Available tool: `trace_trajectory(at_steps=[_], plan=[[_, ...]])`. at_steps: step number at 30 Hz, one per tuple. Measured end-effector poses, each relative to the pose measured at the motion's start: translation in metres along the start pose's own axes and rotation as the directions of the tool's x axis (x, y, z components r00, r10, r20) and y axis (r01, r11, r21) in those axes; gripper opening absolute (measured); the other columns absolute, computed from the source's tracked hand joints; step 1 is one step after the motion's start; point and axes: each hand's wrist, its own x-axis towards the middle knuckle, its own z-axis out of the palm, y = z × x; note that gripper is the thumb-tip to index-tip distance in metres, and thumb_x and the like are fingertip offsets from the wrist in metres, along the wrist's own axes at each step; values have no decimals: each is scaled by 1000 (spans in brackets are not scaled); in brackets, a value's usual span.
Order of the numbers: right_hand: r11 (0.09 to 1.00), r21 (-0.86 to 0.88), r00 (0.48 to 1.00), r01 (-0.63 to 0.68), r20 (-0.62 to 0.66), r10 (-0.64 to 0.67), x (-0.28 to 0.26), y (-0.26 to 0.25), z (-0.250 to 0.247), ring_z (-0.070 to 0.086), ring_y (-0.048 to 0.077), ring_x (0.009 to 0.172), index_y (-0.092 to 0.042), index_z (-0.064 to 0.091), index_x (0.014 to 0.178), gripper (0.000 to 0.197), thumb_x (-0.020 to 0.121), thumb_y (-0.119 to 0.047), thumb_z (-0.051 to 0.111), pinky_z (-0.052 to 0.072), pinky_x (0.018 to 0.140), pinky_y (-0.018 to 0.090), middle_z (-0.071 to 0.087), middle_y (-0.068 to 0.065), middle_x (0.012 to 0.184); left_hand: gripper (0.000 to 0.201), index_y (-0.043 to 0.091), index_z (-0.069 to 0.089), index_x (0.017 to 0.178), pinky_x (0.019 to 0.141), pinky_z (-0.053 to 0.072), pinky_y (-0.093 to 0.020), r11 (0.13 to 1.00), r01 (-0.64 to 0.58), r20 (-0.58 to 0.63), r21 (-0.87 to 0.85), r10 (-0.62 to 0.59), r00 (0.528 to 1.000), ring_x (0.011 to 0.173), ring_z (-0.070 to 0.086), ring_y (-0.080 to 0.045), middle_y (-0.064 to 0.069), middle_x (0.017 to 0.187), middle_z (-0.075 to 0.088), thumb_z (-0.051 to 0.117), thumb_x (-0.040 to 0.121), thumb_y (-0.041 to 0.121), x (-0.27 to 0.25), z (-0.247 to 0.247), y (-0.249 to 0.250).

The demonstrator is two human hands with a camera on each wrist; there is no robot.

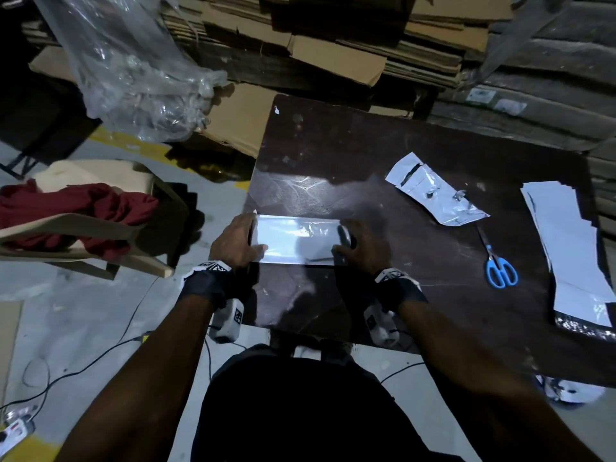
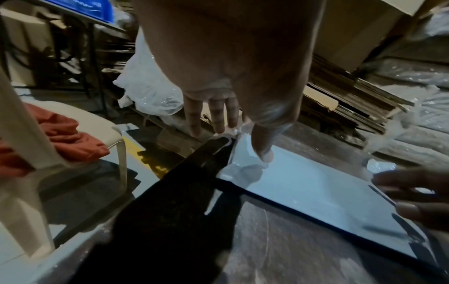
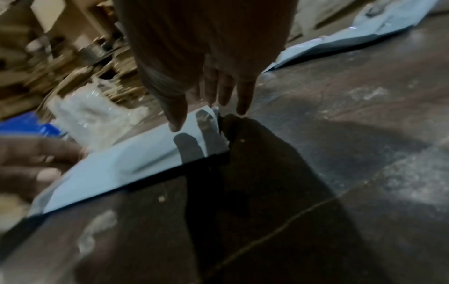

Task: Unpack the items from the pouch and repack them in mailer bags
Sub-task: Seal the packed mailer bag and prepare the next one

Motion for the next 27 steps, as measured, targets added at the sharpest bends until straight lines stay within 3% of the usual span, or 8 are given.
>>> trace_trajectory(at_steps=[2,5,7,11,16,21,24,27], plan=[[979,-98,984,177,-14,-180,-4,-5,1,56,30,118,-8,63,121,45,79,-17,76,44,90,28,54,14,135,82,20,31,147,103,43,-47,994,-15,9,110,14,1000,134,42,-27,1,156,28,74,79,35,-1,6,10],[951,-115,953,288,-60,-296,-7,-6,2,65,40,95,-1,69,90,26,66,-2,75,53,77,36,65,22,107,72,19,29,147,97,47,-44,990,-22,-6,140,23,1000,125,53,-28,1,161,16,67,86,23,-4,17,17],[964,-141,967,225,-91,-239,-5,-5,-5,63,37,98,-3,68,91,20,72,-5,71,49,77,32,65,20,111,68,18,30,148,95,48,-47,988,-49,-10,150,51,999,125,54,-31,-2,162,12,63,89,20,-5,21,22],[994,-90,969,56,-233,-76,3,20,-35,58,35,111,-4,64,117,33,84,-9,64,48,92,39,60,18,125,61,15,31,147,100,44,-46,974,-101,-10,203,105,994,134,44,-37,-5,163,12,60,93,22,1,26,35],[983,-107,912,-152,-399,97,5,82,-92,55,39,108,-4,61,115,33,85,-17,65,45,90,44,59,19,117,69,13,28,149,109,34,-50,970,-78,-33,230,88,996,142,31,-33,-10,160,18,59,91,35,8,33,57],[919,-270,941,-286,-262,216,29,138,-126,53,41,113,-3,59,119,49,80,-28,73,46,91,47,57,23,122,57,13,38,143,109,34,-53,968,51,-249,248,12,968,139,32,-34,-9,153,33,57,92,29,9,40,94],[880,-409,968,-242,-161,191,37,153,-137,58,42,102,-3,60,109,40,85,-34,66,47,81,46,60,23,112,56,10,37,144,113,27,-55,971,106,-309,215,-36,950,142,27,-35,-13,154,32,56,94,25,7,46,119],[876,-469,990,-115,-131,60,39,157,-145,62,40,90,-4,63,96,25,90,-27,56,49,73,44,65,21,99,56,7,40,142,114,22,-54,976,90,-357,200,-13,934,143,28,-35,-16,153,34,60,92,23,5,53,140]])
